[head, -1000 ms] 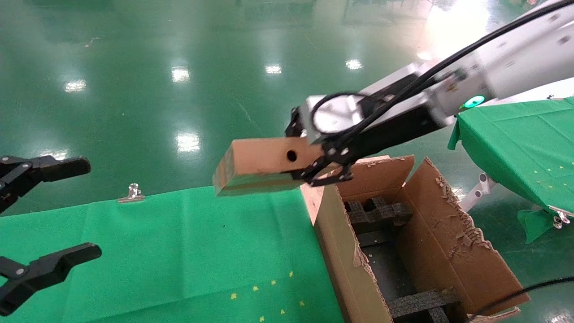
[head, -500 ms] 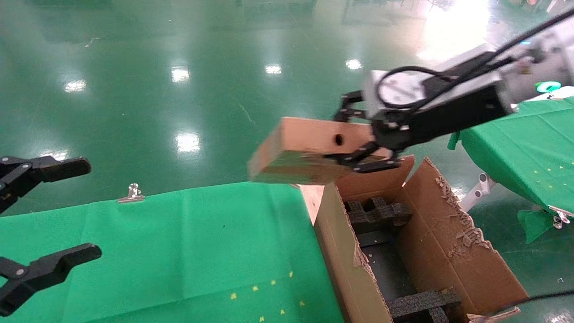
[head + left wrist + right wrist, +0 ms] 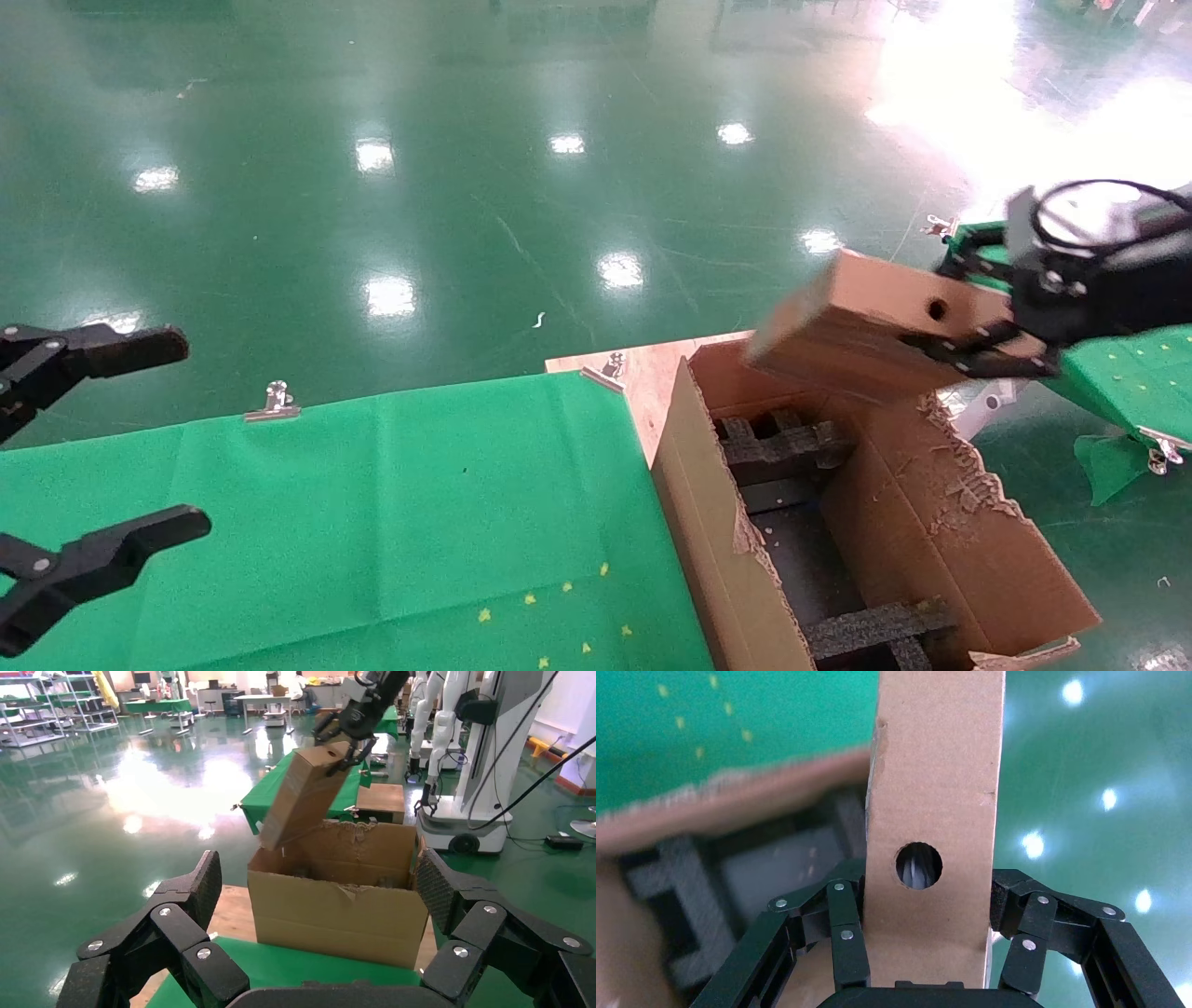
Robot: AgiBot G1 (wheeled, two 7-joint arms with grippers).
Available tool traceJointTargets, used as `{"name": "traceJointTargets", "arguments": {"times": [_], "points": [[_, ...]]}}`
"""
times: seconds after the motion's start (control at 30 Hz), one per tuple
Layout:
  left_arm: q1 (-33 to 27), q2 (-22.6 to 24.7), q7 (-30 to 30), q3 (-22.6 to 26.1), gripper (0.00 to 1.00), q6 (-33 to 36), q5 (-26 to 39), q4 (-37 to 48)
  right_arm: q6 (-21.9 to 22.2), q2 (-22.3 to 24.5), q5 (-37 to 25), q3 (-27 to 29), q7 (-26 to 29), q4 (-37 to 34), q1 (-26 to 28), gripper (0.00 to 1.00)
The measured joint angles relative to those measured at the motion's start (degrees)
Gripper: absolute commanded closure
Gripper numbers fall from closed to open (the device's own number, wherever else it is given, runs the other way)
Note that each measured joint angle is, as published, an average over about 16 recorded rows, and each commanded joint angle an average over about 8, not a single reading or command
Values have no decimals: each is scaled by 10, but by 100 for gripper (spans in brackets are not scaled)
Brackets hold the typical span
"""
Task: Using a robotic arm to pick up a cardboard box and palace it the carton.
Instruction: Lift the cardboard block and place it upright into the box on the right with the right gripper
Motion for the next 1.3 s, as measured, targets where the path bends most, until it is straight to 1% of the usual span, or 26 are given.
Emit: {"name": "traceJointTargets", "arguments": {"times": [0.2,0.4,0.6,0.77,1.13,1.3], "points": [[0,0,0,0,0,0,0,0,2,26,0,-24,0,-21,7,100],[0,0,0,0,0,0,0,0,7,35,3,-36,4,-28,6,100],[0,0,0,0,0,0,0,0,20,39,11,-41,36,-37,-6,100],[0,0,0,0,0,0,0,0,43,43,21,-47,92,-47,-30,100],[0,0,0,0,0,0,0,0,122,62,61,-58,288,-52,-102,100],[0,0,0,0,0,0,0,0,145,69,77,-60,350,-47,-123,100]]}}
